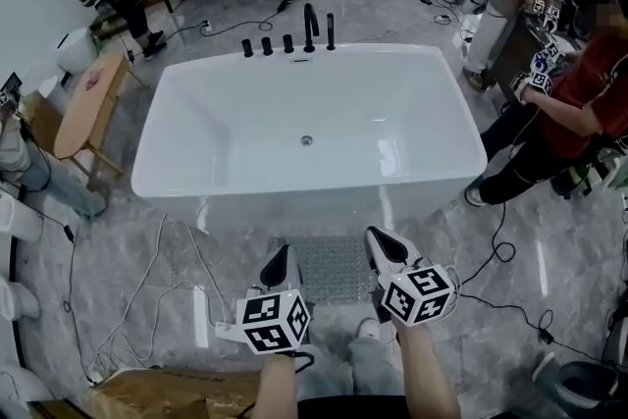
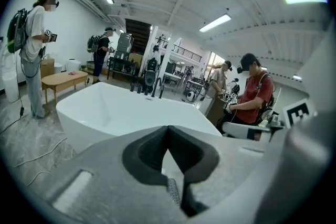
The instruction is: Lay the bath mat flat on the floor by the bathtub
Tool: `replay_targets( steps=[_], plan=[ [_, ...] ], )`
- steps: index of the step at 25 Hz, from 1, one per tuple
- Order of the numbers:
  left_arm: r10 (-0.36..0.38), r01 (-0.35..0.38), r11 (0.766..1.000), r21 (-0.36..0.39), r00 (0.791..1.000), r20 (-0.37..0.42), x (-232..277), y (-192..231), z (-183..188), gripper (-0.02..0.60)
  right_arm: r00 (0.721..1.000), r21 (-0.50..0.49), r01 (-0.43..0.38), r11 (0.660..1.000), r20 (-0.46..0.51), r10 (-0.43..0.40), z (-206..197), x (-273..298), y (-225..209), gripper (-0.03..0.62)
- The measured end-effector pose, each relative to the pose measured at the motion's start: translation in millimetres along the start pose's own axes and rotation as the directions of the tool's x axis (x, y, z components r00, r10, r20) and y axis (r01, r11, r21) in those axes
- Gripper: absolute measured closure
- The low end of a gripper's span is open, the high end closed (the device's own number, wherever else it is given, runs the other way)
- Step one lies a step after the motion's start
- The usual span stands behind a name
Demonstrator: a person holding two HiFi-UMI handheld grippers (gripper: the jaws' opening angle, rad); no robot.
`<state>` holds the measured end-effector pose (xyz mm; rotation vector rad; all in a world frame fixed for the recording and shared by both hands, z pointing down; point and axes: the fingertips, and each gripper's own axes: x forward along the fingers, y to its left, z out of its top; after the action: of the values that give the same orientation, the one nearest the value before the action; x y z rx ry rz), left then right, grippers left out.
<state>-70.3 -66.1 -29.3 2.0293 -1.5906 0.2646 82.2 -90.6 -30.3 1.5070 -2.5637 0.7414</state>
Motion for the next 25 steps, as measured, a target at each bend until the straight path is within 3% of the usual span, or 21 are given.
replay_targets(
  steps=[9,16,25],
  plan=[
    [0.011,-0.015,1.0,0.025,0.99,0.143,-34,-13,78,0.578,0.997,-0.098,-0.033,0.995,0.069,0.04,67,-15,28,0.591],
    [0.005,-0.024,0.997,0.072,0.968,0.252,-55,-32,134,0.578,0.982,-0.169,-0.072,0.983,0.158,0.099,127,-28,52,0.591],
    [-0.054,0.015,0.993,0.118,0.939,0.339,-74,-61,170,0.577,0.964,-0.273,-0.079,0.959,0.223,0.144,172,-46,80,0.591]
  ],
)
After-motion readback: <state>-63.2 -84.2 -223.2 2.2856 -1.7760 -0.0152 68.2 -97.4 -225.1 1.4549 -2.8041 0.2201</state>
